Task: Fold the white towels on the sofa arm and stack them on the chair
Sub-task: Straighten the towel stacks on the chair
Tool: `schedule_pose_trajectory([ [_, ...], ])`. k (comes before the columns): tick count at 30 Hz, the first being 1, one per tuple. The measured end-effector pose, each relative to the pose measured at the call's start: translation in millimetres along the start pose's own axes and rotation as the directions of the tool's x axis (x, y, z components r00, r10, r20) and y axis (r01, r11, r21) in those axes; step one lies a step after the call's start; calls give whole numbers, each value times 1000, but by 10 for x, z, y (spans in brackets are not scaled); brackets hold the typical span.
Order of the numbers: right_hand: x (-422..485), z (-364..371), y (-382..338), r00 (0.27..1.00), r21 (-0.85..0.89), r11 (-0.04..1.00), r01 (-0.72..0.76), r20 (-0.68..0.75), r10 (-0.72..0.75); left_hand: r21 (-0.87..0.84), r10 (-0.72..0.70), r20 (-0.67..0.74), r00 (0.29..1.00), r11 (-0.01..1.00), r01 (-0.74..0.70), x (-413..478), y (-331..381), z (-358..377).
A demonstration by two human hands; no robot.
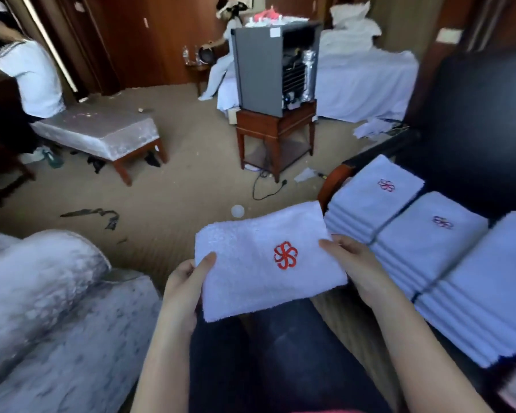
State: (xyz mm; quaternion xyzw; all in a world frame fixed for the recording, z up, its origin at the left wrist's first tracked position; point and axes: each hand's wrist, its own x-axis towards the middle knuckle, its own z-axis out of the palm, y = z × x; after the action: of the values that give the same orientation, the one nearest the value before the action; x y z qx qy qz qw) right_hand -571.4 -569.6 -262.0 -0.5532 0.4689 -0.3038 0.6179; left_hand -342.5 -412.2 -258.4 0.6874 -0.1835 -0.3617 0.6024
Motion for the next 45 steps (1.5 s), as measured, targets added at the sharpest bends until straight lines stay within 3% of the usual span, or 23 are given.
schedule_pose_trajectory([
  [6,-502,-726,247,995,82,997,6,-102,2,35,-28,230,973,999,21,-60,-77,725],
  [11,-886,-1046,479,960,32,999,40,-278,-29,90,-70,354,933,995,41,-182,-206,1192],
  [18,-948,-1429,685,804,19,1000,9,-594,4,86,-135,560,817,991,105,-209,-371,1716],
  [25,-82,-2338,120,802,-273,962,5,-573,-167,73,-109,669,735,994,81,108,-144,2547],
  [29,670,-2837,-223,819,-430,902,-46,-533,-212,53,-73,624,778,997,50,421,-6,3242],
  [32,1192,-3179,-258,838,-520,841,-150,-517,-171,120,-119,621,774,991,56,695,-58,3692],
  [35,1621,-3393,-176,859,-574,786,-229,-499,-115,274,-233,662,713,960,60,837,-272,3997],
  [38,1865,-3491,-30,891,-682,659,-318,-452,-38,380,-230,618,752,925,-29,919,-441,4081],
  [39,1894,-3515,24,896,-734,572,-366,-444,2,456,-182,586,789,880,-136,958,-476,4078],
  [40,1912,-3532,83,896,-786,473,-398,-444,15,581,-85,567,819,746,-325,1000,-502,4064],
  [41,1915,-3541,131,893,-828,384,-408,-449,-20,682,99,562,821,507,-528,1026,-533,4058],
  [42,1907,-3529,165,887,-858,325,-397,-450,-105,687,319,594,739,277,-672,1015,-528,4067],
  [43,1895,-3492,182,872,-880,306,-365,-438,-219,614,500,634,590,139,-777,968,-511,4101],
  [45,1897,-3365,183,847,-924,302,-235,-347,-402,370,654,706,271,-13,-929,837,-499,4273],
])
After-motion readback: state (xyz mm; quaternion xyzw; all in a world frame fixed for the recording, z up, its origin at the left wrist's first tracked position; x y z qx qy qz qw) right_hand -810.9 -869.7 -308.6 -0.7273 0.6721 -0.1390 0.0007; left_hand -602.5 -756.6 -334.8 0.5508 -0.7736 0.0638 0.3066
